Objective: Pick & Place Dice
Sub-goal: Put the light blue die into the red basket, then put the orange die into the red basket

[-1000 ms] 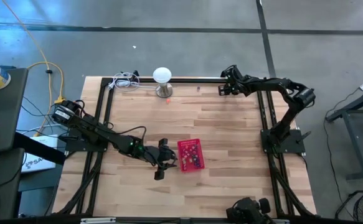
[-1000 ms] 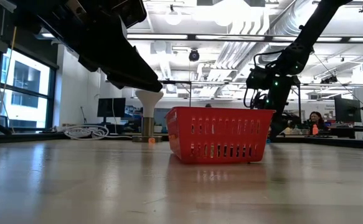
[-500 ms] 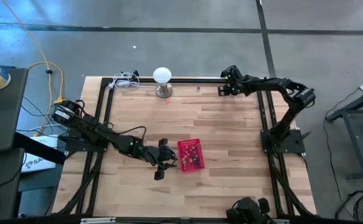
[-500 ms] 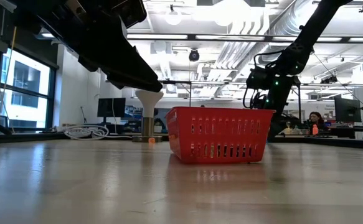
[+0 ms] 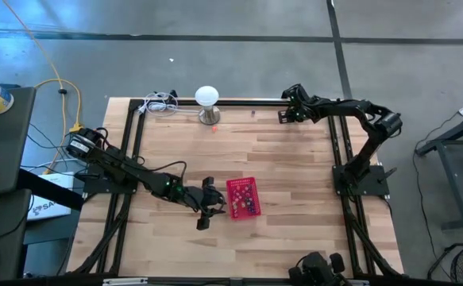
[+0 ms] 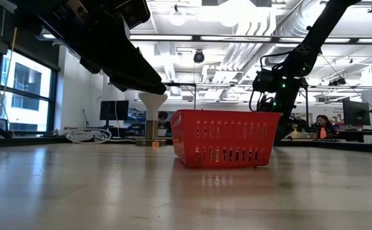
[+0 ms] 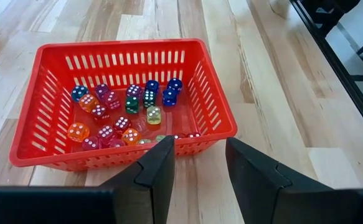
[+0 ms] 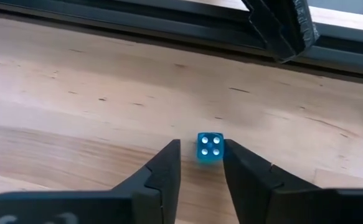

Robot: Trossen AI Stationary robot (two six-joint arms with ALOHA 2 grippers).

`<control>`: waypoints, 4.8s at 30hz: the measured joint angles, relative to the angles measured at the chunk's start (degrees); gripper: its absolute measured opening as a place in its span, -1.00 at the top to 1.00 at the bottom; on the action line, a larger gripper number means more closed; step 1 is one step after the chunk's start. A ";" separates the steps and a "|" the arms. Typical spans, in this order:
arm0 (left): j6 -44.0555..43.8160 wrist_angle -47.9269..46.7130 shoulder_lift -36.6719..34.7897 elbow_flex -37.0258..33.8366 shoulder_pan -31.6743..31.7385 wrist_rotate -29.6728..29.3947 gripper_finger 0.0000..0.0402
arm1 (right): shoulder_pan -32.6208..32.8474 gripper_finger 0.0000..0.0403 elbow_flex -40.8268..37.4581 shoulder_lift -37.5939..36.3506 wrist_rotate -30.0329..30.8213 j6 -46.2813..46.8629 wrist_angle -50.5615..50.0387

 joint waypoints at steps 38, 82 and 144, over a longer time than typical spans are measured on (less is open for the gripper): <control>0.00 -0.24 0.00 0.00 -0.01 -0.23 0.31 | 8.41 0.85 -0.03 -1.47 6.60 -9.30 -5.97; -1.09 0.96 0.00 0.00 -1.99 -0.20 0.31 | 73.45 0.57 -0.05 -8.37 9.98 -3.05 16.03; 20.12 8.03 3.17 -14.99 40.98 2.26 0.30 | 83.76 0.11 0.00 -8.26 11.41 -5.76 25.49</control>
